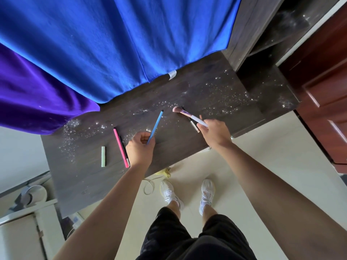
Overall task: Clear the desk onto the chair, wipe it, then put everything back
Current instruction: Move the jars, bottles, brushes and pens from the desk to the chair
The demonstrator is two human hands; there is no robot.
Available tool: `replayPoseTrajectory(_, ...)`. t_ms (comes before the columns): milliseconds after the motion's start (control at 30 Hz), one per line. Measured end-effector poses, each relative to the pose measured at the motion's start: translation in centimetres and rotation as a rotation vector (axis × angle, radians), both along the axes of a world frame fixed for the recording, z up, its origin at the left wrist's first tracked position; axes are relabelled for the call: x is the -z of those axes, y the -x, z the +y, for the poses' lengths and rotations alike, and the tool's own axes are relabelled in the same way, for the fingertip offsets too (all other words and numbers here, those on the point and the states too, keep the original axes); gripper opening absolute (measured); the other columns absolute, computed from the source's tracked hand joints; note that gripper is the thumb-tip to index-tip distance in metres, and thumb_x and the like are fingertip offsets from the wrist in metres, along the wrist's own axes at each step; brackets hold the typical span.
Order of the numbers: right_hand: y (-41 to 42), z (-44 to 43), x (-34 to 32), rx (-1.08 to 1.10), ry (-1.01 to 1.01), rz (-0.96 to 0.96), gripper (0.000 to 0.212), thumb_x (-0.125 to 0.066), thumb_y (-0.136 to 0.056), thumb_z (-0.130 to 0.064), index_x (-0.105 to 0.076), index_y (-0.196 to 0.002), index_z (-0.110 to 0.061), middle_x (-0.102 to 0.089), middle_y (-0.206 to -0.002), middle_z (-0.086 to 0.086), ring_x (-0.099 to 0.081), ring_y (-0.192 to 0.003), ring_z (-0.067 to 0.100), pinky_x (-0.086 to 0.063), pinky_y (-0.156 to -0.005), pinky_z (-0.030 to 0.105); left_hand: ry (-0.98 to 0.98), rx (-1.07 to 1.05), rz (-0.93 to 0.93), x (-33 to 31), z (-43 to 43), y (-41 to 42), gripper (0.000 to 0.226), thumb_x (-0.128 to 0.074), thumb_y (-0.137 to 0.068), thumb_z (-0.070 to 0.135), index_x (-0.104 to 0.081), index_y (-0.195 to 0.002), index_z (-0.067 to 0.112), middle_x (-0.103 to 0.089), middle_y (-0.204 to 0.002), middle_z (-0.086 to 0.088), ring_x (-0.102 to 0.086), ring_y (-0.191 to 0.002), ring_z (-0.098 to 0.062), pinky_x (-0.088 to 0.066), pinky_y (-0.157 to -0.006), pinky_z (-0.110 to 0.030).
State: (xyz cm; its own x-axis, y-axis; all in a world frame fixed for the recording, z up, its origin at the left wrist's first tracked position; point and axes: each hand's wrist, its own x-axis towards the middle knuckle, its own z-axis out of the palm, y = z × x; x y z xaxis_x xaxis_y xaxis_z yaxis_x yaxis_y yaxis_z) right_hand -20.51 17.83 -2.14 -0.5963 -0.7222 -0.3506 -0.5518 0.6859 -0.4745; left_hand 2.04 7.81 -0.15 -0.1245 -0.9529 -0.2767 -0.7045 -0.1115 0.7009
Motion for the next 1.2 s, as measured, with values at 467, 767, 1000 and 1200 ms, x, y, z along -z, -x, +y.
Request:
replayPoseTrajectory(467, 1.5, 9.7, -12.4, 0.35, 0.303, 0.256, 0.032, -0.053, -0.1, -0.044, -0.069, -0.098, -0.016, -0.051, -0.075, -0.004, -0.053, -0.067, 0.019, -0.043, -0.06, 0.032, 0.085, 0.313, 0.387, -9.5, 0.2, 9.7, 0.01, -0.077, -0.082, 0.019, -0.072, -0.09, 0.021, -0.07, -0.075, 0.014, -0.062, -0.066, 0.004, -0.05, -0.07, -0.016)
replayPoseTrajectory(767, -1.3, 30.1, -19.4, 0.904, 0.381, 0.45, 0.024, -0.052, -0.099, -0.045, -0.065, -0.088, -0.029, -0.057, -0.074, -0.002, -0.054, -0.066, 0.019, -0.044, -0.059, 0.034, -0.112, 0.829, 0.649, -15.4, 17.8, 19.5, 0.015, -0.077, -0.083, 0.017, -0.07, -0.087, 0.03, -0.073, -0.078, 0.015, -0.069, -0.072, -0.006, -0.057, -0.069, -0.024)
replayPoseTrajectory(1000, -3.3, 49.0, -20.1, 1.232, 0.39, 0.548, 0.034, -0.049, -0.1, -0.05, -0.07, -0.101, -0.024, -0.061, -0.072, -0.005, -0.058, -0.064, 0.013, -0.052, -0.059, 0.035, -0.105, 1.148, 0.695, -18.9, 36.9, 23.0, 0.016, -0.077, -0.082, 0.02, -0.069, -0.082, 0.034, -0.071, -0.075, 0.013, -0.064, -0.067, -0.004, -0.052, -0.065, -0.021)
replayPoseTrajectory(1200, -3.7, 65.7, -19.1, 1.347, 0.431, 0.519, 0.029, -0.05, -0.1, -0.046, -0.063, -0.085, -0.024, -0.059, -0.068, -0.003, -0.056, -0.061, 0.014, -0.046, -0.055, 0.034, -0.118, 1.27, 0.662, -18.1, 54.6, 25.5, 0.015, -0.078, -0.083, 0.019, -0.07, -0.085, 0.032, -0.07, -0.075, 0.01, -0.061, -0.065, -0.008, -0.05, -0.06, -0.024)
